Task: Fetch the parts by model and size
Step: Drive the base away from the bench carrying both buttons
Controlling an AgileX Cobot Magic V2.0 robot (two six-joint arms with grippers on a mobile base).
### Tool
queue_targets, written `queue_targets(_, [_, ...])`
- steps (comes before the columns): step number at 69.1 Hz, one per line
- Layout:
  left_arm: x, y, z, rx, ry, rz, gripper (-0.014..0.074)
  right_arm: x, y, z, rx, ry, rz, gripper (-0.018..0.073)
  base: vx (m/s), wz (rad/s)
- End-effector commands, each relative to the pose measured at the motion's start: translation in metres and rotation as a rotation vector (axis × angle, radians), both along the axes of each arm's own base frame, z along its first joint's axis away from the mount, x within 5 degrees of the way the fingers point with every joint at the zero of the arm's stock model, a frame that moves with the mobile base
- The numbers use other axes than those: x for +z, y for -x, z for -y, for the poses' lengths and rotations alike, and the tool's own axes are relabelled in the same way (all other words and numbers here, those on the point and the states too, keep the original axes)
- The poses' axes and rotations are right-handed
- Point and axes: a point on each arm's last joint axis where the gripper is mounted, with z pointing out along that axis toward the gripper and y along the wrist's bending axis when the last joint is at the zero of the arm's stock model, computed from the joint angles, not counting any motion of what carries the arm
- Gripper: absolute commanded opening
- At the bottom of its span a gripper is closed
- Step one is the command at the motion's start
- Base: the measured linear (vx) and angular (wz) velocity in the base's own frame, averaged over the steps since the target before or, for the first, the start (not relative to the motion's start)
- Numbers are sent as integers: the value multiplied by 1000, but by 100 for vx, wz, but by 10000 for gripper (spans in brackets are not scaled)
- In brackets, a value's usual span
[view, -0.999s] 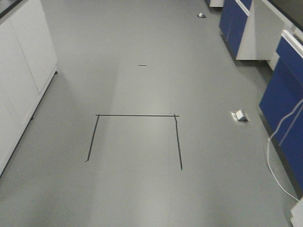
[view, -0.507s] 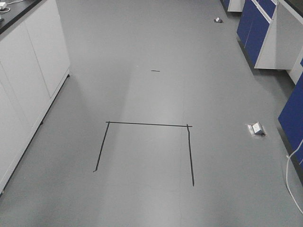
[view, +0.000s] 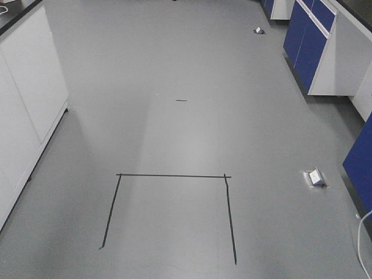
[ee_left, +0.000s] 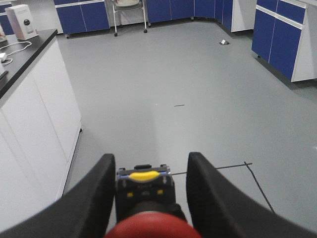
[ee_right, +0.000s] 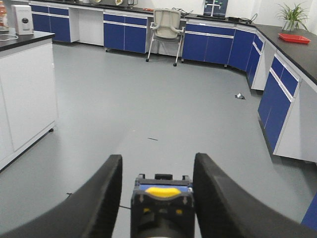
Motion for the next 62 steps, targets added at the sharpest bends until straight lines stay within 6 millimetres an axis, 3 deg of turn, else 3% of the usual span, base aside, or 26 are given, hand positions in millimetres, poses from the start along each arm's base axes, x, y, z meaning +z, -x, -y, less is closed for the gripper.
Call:
queue_targets(1, [12, -2, 1, -8, 12, 77, -6, 15, 0, 0, -2, -1, 90, -5, 38, -8])
queue_targets(62, [12, -2, 1, -8, 12, 77, -6, 15, 0, 0, -2, -1, 90, -5, 43, -5])
